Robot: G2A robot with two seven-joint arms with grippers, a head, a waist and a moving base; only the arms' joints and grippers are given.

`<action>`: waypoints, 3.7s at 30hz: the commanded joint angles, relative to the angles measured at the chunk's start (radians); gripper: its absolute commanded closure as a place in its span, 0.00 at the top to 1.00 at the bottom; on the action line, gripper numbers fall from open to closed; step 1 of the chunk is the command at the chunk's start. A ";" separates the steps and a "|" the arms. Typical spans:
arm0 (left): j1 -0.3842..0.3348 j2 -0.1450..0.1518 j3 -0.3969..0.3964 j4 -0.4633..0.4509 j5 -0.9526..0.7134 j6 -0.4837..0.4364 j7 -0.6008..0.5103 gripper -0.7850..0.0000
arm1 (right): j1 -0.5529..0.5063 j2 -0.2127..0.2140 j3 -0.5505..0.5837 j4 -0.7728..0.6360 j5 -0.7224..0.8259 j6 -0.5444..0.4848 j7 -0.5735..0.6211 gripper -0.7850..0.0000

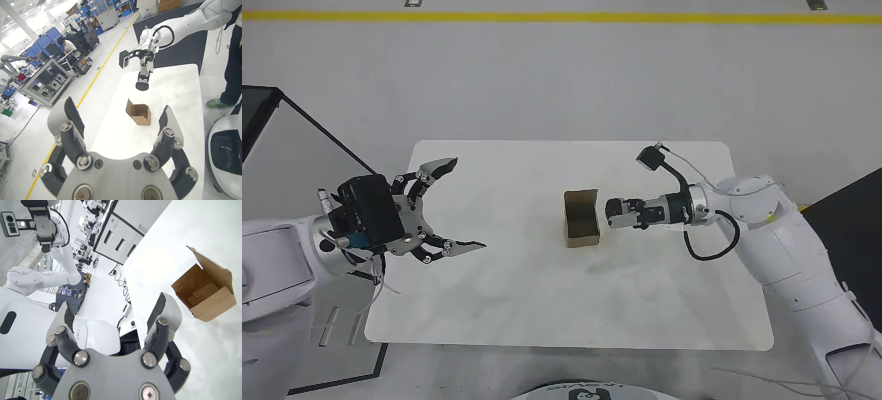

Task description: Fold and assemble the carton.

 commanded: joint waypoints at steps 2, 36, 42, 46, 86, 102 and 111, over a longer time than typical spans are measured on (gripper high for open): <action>0.002 0.000 0.006 -0.003 0.003 0.009 0.001 1.00 | 0.000 0.000 0.000 0.000 0.000 0.000 0.000 1.00; 0.035 0.022 0.264 0.050 -0.535 0.492 -0.491 0.00 | -0.079 0.037 0.121 0.082 0.052 -0.081 0.043 0.00; 0.022 0.017 0.344 0.097 -0.656 0.628 -0.523 0.00 | -0.099 0.034 0.102 0.073 -0.024 -0.058 -0.027 0.00; -0.049 0.006 0.465 0.174 -0.799 0.738 -0.574 0.00 | -0.106 0.029 0.085 0.084 -0.048 -0.043 -0.071 0.00; -0.405 -0.105 0.904 0.676 -0.873 0.959 -0.378 0.00 | -0.062 -0.017 -0.040 0.191 -0.138 0.097 -0.265 0.00; -0.465 -0.149 0.978 0.822 -0.921 0.935 -0.316 0.00 | -0.066 -0.043 -0.091 0.229 -0.129 0.141 -0.352 0.00; -0.485 -0.170 0.999 0.844 -0.941 0.918 -0.322 0.00 | -0.053 -0.064 -0.119 0.250 -0.154 0.184 -0.425 0.00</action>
